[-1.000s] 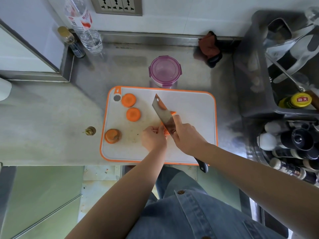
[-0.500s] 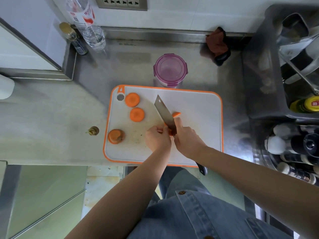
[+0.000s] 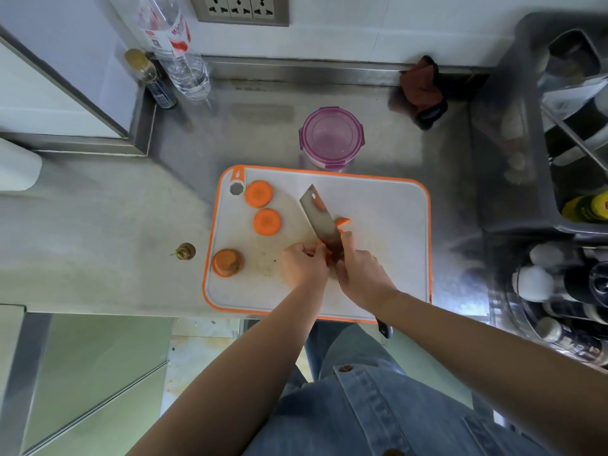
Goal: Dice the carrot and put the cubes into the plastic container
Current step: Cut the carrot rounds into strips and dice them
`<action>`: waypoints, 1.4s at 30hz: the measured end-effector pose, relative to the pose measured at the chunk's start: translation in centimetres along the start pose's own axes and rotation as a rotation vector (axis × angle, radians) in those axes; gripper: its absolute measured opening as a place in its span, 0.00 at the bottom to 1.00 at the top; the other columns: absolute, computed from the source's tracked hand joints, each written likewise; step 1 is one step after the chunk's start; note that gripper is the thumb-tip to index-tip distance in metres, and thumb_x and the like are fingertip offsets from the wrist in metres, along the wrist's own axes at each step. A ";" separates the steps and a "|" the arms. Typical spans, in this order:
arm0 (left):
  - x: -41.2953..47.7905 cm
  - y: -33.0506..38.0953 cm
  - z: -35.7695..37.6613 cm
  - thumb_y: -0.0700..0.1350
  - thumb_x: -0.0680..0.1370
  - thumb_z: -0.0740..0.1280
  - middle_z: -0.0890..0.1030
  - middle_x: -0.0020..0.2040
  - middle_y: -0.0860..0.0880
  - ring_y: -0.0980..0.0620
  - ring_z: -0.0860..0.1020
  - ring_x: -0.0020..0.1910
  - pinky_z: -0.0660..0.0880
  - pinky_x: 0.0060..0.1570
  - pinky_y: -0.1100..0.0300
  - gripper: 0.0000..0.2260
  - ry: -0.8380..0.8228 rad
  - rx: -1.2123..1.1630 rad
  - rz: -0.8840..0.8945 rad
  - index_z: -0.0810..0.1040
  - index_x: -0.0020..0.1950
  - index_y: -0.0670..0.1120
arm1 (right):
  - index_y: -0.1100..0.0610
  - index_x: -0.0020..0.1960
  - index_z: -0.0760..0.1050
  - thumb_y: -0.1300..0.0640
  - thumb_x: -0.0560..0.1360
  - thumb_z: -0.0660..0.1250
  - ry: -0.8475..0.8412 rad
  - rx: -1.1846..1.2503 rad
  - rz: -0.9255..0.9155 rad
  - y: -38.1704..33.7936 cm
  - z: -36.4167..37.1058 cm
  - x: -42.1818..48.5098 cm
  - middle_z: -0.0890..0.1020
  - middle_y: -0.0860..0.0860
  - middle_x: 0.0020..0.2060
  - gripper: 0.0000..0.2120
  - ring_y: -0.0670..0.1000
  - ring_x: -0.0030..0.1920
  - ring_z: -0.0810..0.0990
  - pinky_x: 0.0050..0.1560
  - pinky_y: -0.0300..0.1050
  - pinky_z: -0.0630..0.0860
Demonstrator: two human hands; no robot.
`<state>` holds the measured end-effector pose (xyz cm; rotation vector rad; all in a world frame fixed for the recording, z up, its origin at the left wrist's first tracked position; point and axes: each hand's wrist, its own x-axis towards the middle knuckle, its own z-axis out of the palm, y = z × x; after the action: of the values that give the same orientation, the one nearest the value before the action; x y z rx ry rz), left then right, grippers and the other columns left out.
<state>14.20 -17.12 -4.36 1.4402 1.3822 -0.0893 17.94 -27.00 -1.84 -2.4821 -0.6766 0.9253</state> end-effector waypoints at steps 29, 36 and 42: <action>1.5 1.4 -1.2 0.46 0.70 0.73 0.68 0.71 0.46 0.44 0.67 0.68 0.68 0.63 0.49 0.24 -0.244 1.128 1.246 0.75 0.66 0.49 | 0.53 0.57 0.59 0.61 0.78 0.56 0.167 0.307 0.211 6.8 -5.4 -3.5 0.80 0.59 0.37 0.10 0.55 0.26 0.73 0.19 0.42 0.72; 2.1 2.3 -0.6 0.47 0.74 0.69 0.63 0.74 0.47 0.45 0.64 0.70 0.68 0.64 0.50 0.31 -0.260 1.071 1.170 0.62 0.75 0.47 | 0.52 0.58 0.59 0.58 0.80 0.56 0.175 0.314 0.197 6.4 -6.0 -2.7 0.80 0.57 0.37 0.10 0.54 0.26 0.75 0.20 0.43 0.73; 2.4 3.5 0.9 0.44 0.73 0.70 0.73 0.59 0.44 0.43 0.71 0.58 0.71 0.59 0.51 0.21 -0.279 1.029 1.107 0.74 0.65 0.43 | 0.53 0.59 0.59 0.58 0.80 0.57 0.147 0.293 0.193 6.0 -6.5 -2.4 0.80 0.56 0.37 0.10 0.54 0.27 0.76 0.20 0.42 0.73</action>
<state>18.09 -15.24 -4.16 2.7245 0.0814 -0.2889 22.59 -34.45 0.70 -2.3488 -0.2362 0.8307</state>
